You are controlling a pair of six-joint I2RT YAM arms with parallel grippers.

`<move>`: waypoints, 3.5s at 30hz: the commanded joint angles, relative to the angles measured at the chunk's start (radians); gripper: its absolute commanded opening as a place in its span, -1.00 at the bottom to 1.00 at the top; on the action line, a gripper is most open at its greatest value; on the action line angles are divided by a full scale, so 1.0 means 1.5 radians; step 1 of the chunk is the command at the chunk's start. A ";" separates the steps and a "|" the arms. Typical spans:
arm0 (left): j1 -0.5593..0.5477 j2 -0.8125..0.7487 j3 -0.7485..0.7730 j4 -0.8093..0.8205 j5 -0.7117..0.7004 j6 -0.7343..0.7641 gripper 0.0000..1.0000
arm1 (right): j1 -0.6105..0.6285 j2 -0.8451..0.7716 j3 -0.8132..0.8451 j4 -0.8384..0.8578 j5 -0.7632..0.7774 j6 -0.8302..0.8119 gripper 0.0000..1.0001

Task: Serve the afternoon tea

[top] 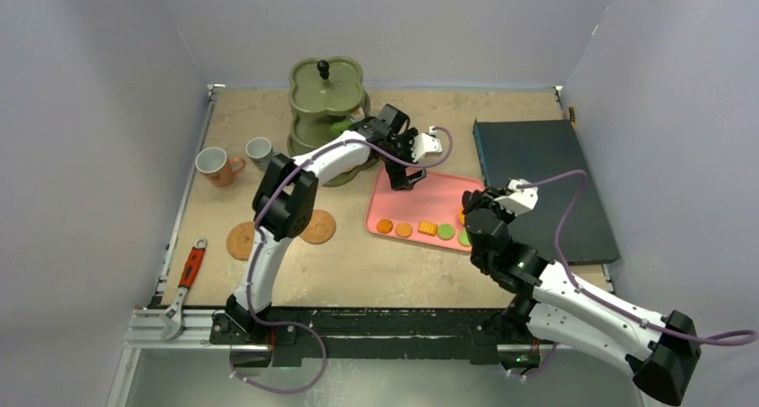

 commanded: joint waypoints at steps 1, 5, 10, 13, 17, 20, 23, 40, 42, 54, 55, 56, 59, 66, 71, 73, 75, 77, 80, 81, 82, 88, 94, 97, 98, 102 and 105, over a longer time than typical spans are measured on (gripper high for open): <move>-0.003 0.036 0.065 0.111 -0.016 0.048 0.99 | -0.004 -0.036 0.037 -0.045 0.008 0.014 -0.28; -0.003 0.053 0.064 0.166 -0.011 0.049 0.99 | -0.005 -0.049 0.039 -0.059 0.009 0.014 -0.28; -0.004 0.098 0.109 0.119 0.000 0.052 0.78 | -0.005 -0.059 0.044 -0.068 0.011 0.013 -0.28; -0.004 0.106 0.109 0.078 0.013 0.057 0.51 | -0.005 -0.068 0.042 -0.066 0.011 0.010 -0.28; -0.004 0.093 0.067 0.061 0.015 0.056 0.31 | -0.005 -0.067 0.040 -0.057 0.011 0.002 -0.28; -0.004 0.079 0.035 0.064 0.008 0.055 0.25 | -0.005 -0.064 0.041 -0.052 0.010 -0.001 -0.28; -0.004 0.073 0.022 0.075 -0.022 0.040 -0.01 | -0.005 -0.064 0.041 -0.048 0.009 -0.004 -0.28; 0.044 -0.079 -0.224 0.122 -0.181 -0.150 -1.00 | -0.005 -0.027 0.019 0.033 -0.007 -0.044 -0.27; 0.050 -0.101 -0.263 0.139 -0.199 -0.199 -1.00 | -0.005 -0.019 0.020 0.040 -0.009 -0.044 -0.28; 0.069 -0.219 -0.447 0.197 -0.240 -0.566 -1.00 | -0.019 0.015 0.002 0.109 -0.029 -0.065 -0.25; 0.069 -0.227 -0.459 0.209 -0.231 -0.592 -1.00 | -0.022 0.021 0.000 0.118 -0.033 -0.068 -0.25; 0.067 -0.237 -0.468 0.219 -0.224 -0.616 -1.00 | -0.024 0.026 -0.002 0.129 -0.038 -0.072 -0.25; 0.062 -0.248 -0.474 0.218 -0.196 -0.670 -1.00 | -0.038 0.040 -0.010 0.164 -0.054 -0.085 -0.24; 0.060 -0.276 -0.436 0.128 -0.056 -0.510 -0.11 | -0.073 0.073 -0.013 0.225 -0.101 -0.111 -0.24; 0.059 -0.371 -0.411 -0.014 0.029 -0.215 0.41 | -0.083 0.087 -0.016 0.251 -0.123 -0.115 -0.24; 0.054 -0.423 -0.428 -0.059 0.048 -0.042 0.73 | -0.084 0.095 -0.014 0.256 -0.129 -0.113 -0.24; 0.043 -0.445 -0.429 -0.129 0.034 0.115 0.81 | -0.087 0.103 -0.009 0.259 -0.135 -0.113 -0.24; 0.037 -0.449 -0.432 -0.158 0.015 0.208 0.86 | -0.089 0.108 -0.004 0.261 -0.138 -0.113 -0.24; 0.014 -0.459 -0.456 -0.154 -0.013 0.322 0.87 | -0.090 0.110 0.001 0.267 -0.138 -0.110 -0.24; 0.003 -0.456 -0.462 -0.151 -0.021 0.343 0.86 | -0.091 0.109 0.002 0.267 -0.138 -0.109 -0.24; -0.006 -0.453 -0.467 -0.146 -0.026 0.358 0.85 | -0.092 0.108 0.003 0.266 -0.137 -0.108 -0.24; -0.064 -0.416 -0.506 -0.057 -0.072 0.430 0.66 | -0.100 0.101 0.009 0.258 -0.135 -0.110 -0.24; -0.102 -0.376 -0.545 0.057 -0.147 0.418 0.29 | -0.109 0.096 0.010 0.254 -0.133 -0.116 -0.23; -0.105 -0.368 -0.554 0.071 -0.155 0.400 0.13 | -0.115 0.097 0.011 0.259 -0.136 -0.122 -0.23; -0.105 -0.370 -0.561 0.076 -0.160 0.395 0.08 | -0.117 0.098 0.011 0.261 -0.139 -0.125 -0.23; -0.109 -0.373 -0.589 0.117 -0.183 0.364 -0.14 | -0.125 0.108 0.017 0.274 -0.151 -0.129 -0.23; -0.113 -0.363 -0.597 0.142 -0.203 0.321 -0.47 | -0.127 0.112 0.017 0.279 -0.154 -0.131 -0.23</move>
